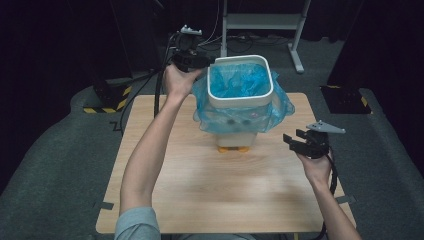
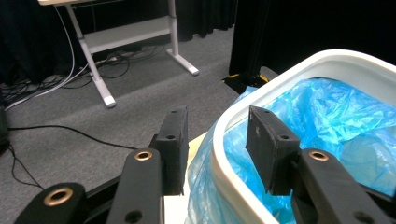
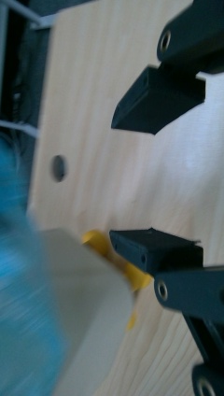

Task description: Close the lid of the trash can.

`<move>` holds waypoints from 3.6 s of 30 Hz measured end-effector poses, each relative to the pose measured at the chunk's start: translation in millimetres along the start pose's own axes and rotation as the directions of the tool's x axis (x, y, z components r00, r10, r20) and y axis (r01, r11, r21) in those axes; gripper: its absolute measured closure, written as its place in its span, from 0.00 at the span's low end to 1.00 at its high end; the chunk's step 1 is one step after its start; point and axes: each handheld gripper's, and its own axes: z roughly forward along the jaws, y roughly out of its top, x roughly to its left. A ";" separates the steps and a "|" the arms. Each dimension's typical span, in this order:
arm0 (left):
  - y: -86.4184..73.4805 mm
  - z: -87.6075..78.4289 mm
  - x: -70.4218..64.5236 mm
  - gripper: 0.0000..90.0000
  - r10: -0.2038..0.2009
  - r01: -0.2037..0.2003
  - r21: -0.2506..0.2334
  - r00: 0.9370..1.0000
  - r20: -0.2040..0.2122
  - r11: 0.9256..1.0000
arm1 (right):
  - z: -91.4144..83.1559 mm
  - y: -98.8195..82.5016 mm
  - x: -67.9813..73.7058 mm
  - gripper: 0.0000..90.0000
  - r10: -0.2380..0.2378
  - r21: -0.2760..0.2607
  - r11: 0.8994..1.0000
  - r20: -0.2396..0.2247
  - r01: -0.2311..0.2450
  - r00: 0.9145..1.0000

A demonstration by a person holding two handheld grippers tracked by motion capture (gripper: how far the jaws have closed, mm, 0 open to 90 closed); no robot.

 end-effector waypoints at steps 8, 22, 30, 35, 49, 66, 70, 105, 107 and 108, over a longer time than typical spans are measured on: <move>-3.4 -2.2 4.4 0.65 -0.010 0.010 -0.010 1.000 -0.002 1.000 | -25.1 57.7 9.3 0.64 -0.044 -0.087 0.996 -0.079 0.037 0.996; -5.2 -0.8 1.7 0.67 -0.002 0.002 0.005 1.000 0.013 1.000 | -26.9 133.1 3.4 0.66 -0.024 -0.144 0.990 -0.108 0.009 0.994; -4.8 1.8 -0.6 0.66 -0.008 0.008 -0.003 1.000 0.019 1.000 | -15.0 176.9 10.4 0.65 -0.029 -0.173 0.985 -0.113 0.009 0.993; -5.0 1.8 -1.0 0.65 -0.009 0.009 -0.008 1.000 0.026 1.000 | -5.8 197.7 19.2 0.65 -0.043 -0.171 0.985 -0.104 0.025 0.994; -10.5 11.2 2.6 0.65 -0.018 0.018 0.001 1.000 0.021 1.000 | 31.0 224.0 39.2 0.67 -0.104 -0.109 0.989 -0.071 0.096 0.992; -13.6 19.9 0.6 0.79 -0.008 0.009 -0.018 1.000 0.016 1.000 | 46.9 223.4 37.9 0.87 -0.126 -0.073 0.990 -0.081 0.120 0.989; -14.1 20.1 0.2 0.79 -0.005 0.005 -0.013 1.000 0.011 1.000 | 49.1 221.0 37.6 0.87 -0.125 -0.072 0.990 -0.079 0.119 0.989; -25.2 10.9 -11.2 0.67 0.004 -0.003 -0.043 1.000 0.012 0.999 | 37.8 213.2 34.1 0.78 -0.116 -0.083 0.991 -0.090 0.109 0.989; -26.0 9.3 -12.7 0.67 0.012 -0.012 -0.037 1.000 0.012 0.999 | 35.9 212.6 34.6 0.79 -0.129 -0.078 0.989 -0.093 0.122 0.987; -26.5 8.9 -13.4 0.67 0.010 -0.010 -0.040 1.000 0.010 0.999 | 35.4 212.1 35.2 0.80 -0.134 -0.073 0.989 -0.094 0.127 0.987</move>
